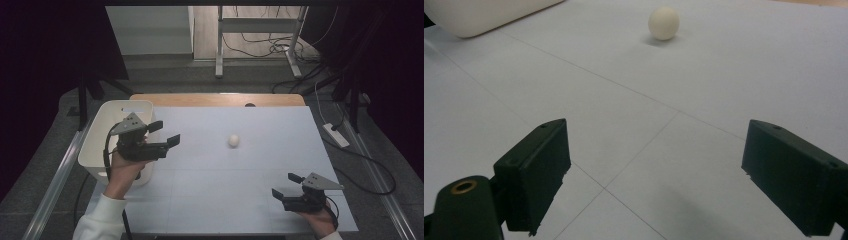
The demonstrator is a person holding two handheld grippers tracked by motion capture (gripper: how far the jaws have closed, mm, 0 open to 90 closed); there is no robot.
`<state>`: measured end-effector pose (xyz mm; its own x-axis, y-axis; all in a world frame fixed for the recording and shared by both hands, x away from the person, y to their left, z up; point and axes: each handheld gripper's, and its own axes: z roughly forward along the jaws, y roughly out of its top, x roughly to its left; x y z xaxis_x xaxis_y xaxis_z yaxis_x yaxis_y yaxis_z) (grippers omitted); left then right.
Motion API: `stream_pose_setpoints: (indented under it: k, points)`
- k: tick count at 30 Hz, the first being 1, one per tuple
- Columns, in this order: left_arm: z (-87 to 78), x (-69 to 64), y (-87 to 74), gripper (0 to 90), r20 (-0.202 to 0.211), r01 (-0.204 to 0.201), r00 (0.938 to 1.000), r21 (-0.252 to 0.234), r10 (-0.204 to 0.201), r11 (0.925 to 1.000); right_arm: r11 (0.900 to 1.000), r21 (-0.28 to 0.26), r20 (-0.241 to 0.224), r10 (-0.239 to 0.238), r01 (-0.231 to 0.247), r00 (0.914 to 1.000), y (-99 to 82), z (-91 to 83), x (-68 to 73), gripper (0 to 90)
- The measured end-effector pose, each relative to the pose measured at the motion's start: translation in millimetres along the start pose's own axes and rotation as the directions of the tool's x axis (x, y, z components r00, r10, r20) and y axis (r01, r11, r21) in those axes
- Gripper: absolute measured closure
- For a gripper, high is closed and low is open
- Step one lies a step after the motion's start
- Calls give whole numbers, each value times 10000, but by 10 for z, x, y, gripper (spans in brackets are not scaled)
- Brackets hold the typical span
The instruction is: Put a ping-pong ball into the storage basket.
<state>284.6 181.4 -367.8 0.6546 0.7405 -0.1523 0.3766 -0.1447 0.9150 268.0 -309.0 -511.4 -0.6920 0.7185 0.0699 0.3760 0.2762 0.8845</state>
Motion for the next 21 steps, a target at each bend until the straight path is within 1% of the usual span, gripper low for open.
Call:
stream_pose_setpoints:
  k: [2,5,8,18,21]
  points:
    - [24,-44,-4,207,195,-39,9998,49,39,10000,10000,20,9,-49,49,10000,4,3,1,117]
    - [72,-95,-26,207,345,-109,9994,174,103,9998,10000,31,-54,-79,79,10000,8,21,11,117]
    - [127,-131,-52,207,478,-90,9988,305,76,9995,9999,70,-51,-112,112,9999,10,27,14,117]
    - [262,-222,-80,207,780,-166,9969,474,128,9987,9999,58,-72,-151,151,9999,11,29,15,117]
    - [319,-254,-102,207,895,-220,9959,620,164,9978,9998,68,-70,-162,162,9998,11,28,19,117]
